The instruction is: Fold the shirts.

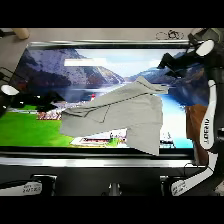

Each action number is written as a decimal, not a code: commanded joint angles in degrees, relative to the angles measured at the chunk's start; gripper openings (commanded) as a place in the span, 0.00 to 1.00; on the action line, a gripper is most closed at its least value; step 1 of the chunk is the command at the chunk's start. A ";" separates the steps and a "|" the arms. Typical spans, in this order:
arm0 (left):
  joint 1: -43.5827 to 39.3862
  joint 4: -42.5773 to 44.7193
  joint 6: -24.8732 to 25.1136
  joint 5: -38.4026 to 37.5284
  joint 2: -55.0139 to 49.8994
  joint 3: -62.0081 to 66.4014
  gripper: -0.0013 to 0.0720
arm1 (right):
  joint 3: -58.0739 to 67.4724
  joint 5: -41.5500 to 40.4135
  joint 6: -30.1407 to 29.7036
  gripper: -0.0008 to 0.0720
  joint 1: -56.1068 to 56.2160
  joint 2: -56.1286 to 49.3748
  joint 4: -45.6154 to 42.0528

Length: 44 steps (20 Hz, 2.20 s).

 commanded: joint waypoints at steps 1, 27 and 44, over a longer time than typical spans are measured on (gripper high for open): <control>8.20 14.93 -1.27 -17.59 -0.74 5.27 0.93 | -0.33 18.25 -3.04 0.67 -6.73 1.73 -4.63; -2.67 5.92 -0.42 -0.72 8.39 -17.81 0.05 | -43.17 -1.53 -18.40 0.56 -7.67 1.64 4.20; -2.54 20.00 -1.31 8.41 40.39 49.33 0.05 | -0.07 -23.06 -24.90 0.05 -7.80 59.91 -2.95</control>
